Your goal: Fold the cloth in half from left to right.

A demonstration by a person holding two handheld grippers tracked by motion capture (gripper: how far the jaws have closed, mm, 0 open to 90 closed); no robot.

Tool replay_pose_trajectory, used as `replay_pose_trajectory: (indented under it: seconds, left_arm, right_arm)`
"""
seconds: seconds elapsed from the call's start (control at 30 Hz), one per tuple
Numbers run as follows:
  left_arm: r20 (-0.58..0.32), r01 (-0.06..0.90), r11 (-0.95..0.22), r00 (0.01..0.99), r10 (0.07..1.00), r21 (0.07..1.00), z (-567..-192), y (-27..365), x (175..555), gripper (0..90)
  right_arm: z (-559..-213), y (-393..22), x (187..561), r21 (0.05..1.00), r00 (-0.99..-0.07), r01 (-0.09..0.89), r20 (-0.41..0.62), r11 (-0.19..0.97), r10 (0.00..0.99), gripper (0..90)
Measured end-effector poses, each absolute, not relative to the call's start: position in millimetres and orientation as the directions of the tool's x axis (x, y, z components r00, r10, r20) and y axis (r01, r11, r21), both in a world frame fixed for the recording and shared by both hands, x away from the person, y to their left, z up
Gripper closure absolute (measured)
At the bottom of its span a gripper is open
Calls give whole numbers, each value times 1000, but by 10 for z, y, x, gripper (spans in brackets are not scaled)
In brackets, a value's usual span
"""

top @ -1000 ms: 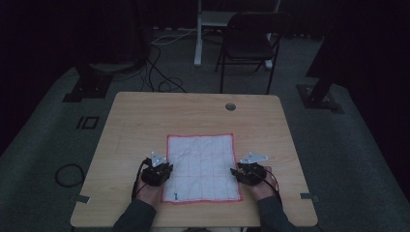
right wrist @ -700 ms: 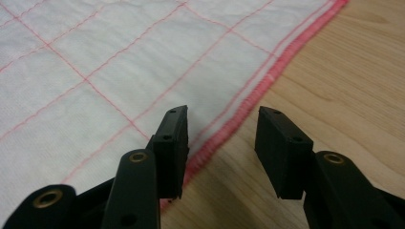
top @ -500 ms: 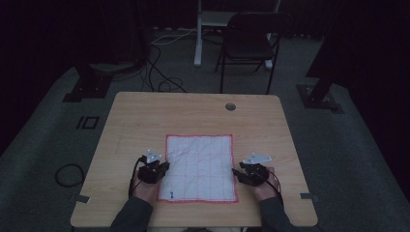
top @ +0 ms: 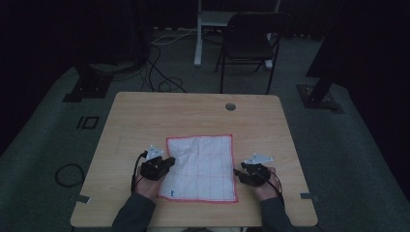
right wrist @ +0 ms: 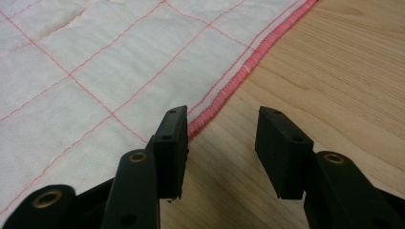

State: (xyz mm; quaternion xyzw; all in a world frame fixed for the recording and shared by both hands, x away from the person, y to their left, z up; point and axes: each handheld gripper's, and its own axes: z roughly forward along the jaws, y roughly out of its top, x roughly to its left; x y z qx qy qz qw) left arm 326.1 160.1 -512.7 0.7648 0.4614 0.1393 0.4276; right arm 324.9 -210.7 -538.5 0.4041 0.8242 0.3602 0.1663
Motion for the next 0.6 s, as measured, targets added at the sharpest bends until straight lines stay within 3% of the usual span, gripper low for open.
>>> replay_pose_trajectory:
  seconds: [0.6]
  left_arm:
    - [-182, 524, -251, 639, 747, 814, -4882, 1183, 3318, 869]
  right_arm:
    - [-5398, -2178, 3271, 726, -605, 559, 26, 401, 796, 549]
